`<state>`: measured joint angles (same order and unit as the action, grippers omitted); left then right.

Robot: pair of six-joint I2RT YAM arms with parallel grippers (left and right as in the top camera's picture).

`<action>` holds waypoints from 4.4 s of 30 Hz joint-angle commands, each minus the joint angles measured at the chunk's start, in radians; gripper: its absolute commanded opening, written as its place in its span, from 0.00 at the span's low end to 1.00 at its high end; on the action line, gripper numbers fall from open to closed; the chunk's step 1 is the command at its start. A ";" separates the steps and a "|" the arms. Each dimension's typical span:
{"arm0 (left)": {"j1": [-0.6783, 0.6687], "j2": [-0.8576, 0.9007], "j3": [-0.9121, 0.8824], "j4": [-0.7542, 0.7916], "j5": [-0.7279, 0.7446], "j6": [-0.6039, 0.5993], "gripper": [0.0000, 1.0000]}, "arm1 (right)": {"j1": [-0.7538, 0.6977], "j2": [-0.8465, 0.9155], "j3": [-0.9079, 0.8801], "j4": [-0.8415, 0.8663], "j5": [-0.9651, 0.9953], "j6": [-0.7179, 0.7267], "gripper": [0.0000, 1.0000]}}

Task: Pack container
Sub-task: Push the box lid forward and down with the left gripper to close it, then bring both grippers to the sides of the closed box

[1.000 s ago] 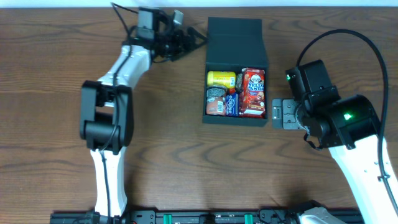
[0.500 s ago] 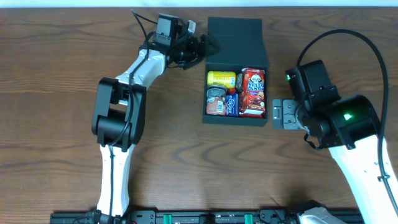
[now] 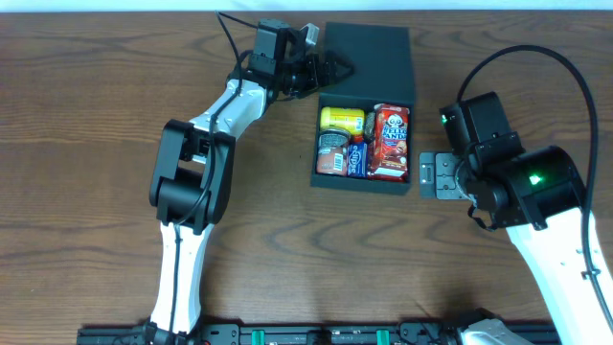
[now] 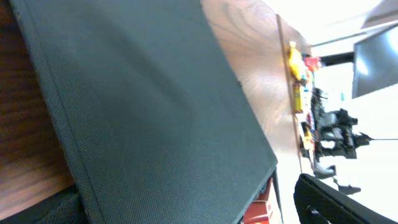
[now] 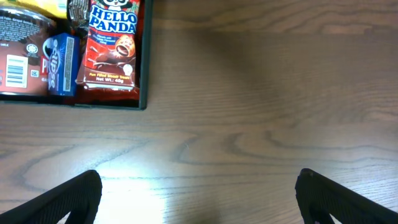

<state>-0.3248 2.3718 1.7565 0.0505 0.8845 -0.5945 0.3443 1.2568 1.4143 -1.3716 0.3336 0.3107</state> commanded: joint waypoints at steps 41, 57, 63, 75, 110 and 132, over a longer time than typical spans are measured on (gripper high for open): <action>0.005 -0.069 0.116 0.459 0.664 -0.069 0.96 | -0.005 -0.002 -0.005 -0.009 0.098 0.017 0.99; 0.014 -0.142 0.116 0.460 0.698 -0.195 0.96 | -0.005 -0.004 -0.005 -0.011 0.153 -0.013 0.99; 0.056 -0.146 0.117 0.562 0.624 -0.201 0.96 | -0.005 -0.035 -0.005 -0.012 0.152 -0.013 0.99; 0.077 -0.367 0.126 0.213 0.246 0.094 0.96 | -0.005 -0.066 -0.005 0.012 0.139 -0.039 0.99; -0.280 -0.936 -0.630 -0.974 -0.751 0.501 0.95 | -0.003 0.230 -0.377 0.628 -0.054 -0.035 0.99; -0.454 -0.788 -0.847 -0.449 -0.951 0.501 0.95 | -0.003 0.316 -0.377 0.653 -0.058 -0.027 0.99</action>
<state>-0.7773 1.5452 0.9165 -0.4225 -0.0116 -0.0822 0.3443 1.5436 1.0409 -0.7132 0.2768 0.2802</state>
